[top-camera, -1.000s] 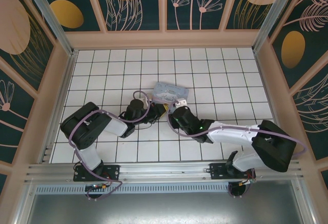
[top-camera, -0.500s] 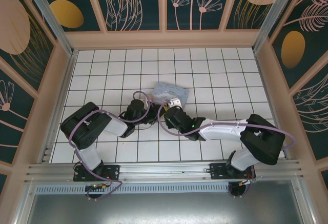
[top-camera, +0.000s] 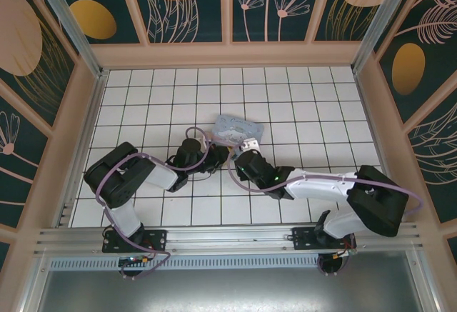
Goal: Unlock the padlock with the key
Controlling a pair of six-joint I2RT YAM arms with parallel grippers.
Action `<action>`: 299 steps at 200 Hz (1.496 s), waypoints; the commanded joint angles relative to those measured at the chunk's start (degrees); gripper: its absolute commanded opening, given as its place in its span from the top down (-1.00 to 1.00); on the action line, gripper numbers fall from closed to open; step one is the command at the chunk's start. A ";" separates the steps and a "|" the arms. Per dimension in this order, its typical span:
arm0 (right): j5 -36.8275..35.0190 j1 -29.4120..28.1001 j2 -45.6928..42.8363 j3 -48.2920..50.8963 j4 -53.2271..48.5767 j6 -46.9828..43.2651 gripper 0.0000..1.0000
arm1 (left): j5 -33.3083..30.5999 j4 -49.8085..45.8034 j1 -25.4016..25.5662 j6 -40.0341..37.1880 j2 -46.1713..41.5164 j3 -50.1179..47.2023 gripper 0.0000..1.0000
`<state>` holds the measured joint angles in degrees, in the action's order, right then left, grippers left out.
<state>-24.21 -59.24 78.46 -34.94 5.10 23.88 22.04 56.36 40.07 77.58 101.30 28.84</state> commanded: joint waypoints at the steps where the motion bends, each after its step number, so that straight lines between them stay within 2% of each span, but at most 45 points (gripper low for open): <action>1: -0.93 0.18 -0.49 0.27 -1.92 -0.79 0.37 | 0.89 2.07 0.27 -0.94 -0.56 1.17 1.00; 184: -3.61 -0.79 11.50 -7.01 -2.69 -3.58 0.40 | 1.07 1.74 0.27 -0.94 -1.15 1.31 1.00; 228: -4.44 -0.05 11.33 -6.31 -3.05 -3.58 0.56 | 1.07 1.50 0.27 -1.03 -1.03 1.31 1.00; 299: -4.71 0.87 13.08 -6.64 -2.64 -3.84 0.58 | 1.34 1.43 0.21 -0.94 -1.28 1.49 1.00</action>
<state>-25.91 -59.66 89.43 -40.80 3.62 20.84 22.02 56.31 40.07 77.58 101.30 29.06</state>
